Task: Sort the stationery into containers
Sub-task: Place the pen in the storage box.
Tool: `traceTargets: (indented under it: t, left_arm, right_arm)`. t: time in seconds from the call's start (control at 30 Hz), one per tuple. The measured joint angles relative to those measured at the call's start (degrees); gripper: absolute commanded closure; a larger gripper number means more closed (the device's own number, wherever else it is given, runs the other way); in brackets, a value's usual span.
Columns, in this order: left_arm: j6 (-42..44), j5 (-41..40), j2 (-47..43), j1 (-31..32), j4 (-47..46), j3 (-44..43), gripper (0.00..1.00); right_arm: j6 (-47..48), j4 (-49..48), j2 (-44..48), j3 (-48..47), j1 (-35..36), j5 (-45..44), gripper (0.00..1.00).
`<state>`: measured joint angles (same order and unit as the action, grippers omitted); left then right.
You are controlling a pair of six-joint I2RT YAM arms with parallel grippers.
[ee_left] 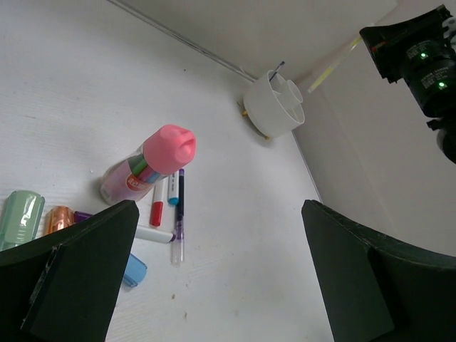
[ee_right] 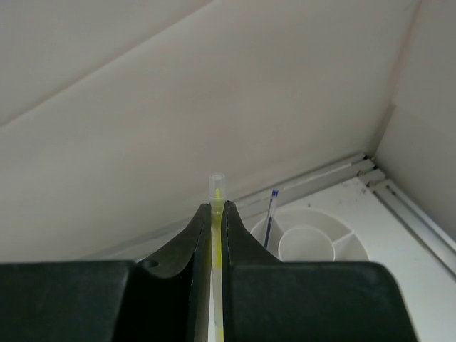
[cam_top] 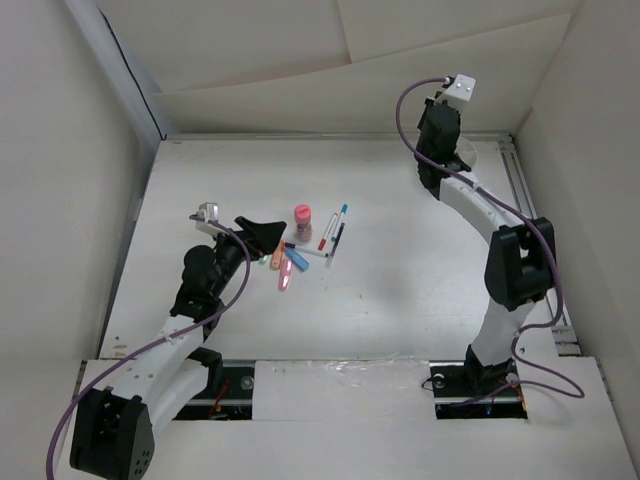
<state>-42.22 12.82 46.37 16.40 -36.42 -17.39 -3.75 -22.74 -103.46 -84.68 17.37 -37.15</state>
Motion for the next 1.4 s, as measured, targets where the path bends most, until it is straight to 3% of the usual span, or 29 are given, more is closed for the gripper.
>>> traceTargets:
  t: [0.17, 0.6, 1.03, 1.1, 1.2, 1.23, 1.4]
  left_arm:
    - [-0.1, 0.0, 0.8, 0.0, -2.3, 0.0, 0.00]
    - [-0.5, 0.0, 3.0, 0.0, -6.4, 0.2, 0.00]
    - [-1.0, 0.0, 5.3, 0.0, -8.7, 1.0, 0.00]
    - [-1.0, 0.0, 5.3, 0.0, -8.8, 1.0, 0.00]
    - [-1.0, 0.0, 5.3, 0.0, -8.8, 1.0, 0.00]
    - [-1.0, 0.0, 5.2, 0.0, -8.8, 1.0, 0.00]
    - [-1.0, 0.1, 5.2, 0.0, -8.8, 1.0, 0.00]
  right_arm:
    - [4.3, -5.5, -8.2, -7.3, -3.0, -1.4, 1.00]
    - [10.1, -7.8, -27.2, -26.3, -8.3, -2.5, 1.00]
    - [11.2, -8.2, -31.2, -26.9, -8.3, -2.4, 0.99]
    - [11.0, -8.5, -31.2, -26.3, -8.4, -2.4, 0.94]
    - [9.6, -9.2, -31.2, -24.2, -8.4, -2.3, 0.70]
    - [8.9, -9.4, -31.2, -23.1, -8.5, -2.1, 0.57]
    - [5.7, -9.1, -29.3, -15.9, -9.2, -0.4, 0.35]
